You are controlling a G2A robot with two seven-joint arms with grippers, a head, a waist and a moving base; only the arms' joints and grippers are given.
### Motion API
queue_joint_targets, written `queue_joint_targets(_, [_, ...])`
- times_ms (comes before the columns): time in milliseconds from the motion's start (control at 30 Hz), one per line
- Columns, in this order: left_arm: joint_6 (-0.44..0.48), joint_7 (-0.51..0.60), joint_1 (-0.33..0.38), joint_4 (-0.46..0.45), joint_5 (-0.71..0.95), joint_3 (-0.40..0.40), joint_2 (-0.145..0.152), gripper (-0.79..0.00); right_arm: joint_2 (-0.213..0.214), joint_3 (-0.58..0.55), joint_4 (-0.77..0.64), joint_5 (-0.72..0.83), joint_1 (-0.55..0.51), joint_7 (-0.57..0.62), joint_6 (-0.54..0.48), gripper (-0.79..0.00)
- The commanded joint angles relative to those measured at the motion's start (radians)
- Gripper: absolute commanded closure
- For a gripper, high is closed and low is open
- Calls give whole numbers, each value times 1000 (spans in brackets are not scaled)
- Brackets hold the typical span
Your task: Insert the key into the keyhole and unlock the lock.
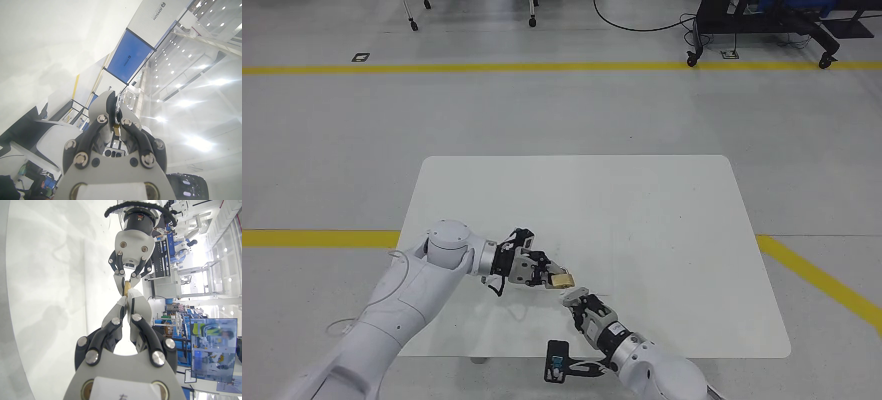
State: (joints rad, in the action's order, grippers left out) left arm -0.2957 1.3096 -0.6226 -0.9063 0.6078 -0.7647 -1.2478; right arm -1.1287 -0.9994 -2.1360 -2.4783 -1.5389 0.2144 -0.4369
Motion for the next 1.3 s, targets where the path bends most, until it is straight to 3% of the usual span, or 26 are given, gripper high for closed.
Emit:
queue_joint_targets(0, [-1,3,-1,0,1,-2,0,0,-2,1,3,4,3,8,1,0])
queue_joint_targets(400, [-4,10,-7,-4,-3,-10,-2,0,-12,10,17,19,22,36,-10,0])
queue_joint_targets(433, [-4,11,-7,-4,-3,-10,-2,0,-13,11,16,21,24,39,-11,-135])
queue_joint_targets(500, [-5,11,-8,-3,-2,-13,-2,0,-14,10,13,25,24,40,-12,-323])
queue_joint_targets(633, [-4,8,-9,2,4,-20,-2,0,-14,1,-2,29,10,14,15,-422])
queue_joint_targets(833, [28,-18,-9,12,10,-40,-1,0,-3,-39,-30,18,-47,-57,64,-379])
queue_joint_targets(933, [126,-118,-7,11,-18,-69,3,0,3,-67,-41,38,-74,-105,74,-342])
queue_joint_targets(1000, [226,-209,-21,-11,-58,-85,7,0,6,-91,-42,66,-85,-133,69,-237])
queue_joint_targets(1033, [258,-229,-31,-24,-63,-93,8,0,7,-105,-39,80,-86,-139,64,-52])
queue_joint_targets(1067, [295,-249,-39,-39,-71,-103,11,0,8,-117,-35,87,-86,-135,55,0])
queue_joint_targets(1267, [478,-374,-105,-151,-183,-153,31,0,7,-114,-11,81,-52,-76,-59,0])
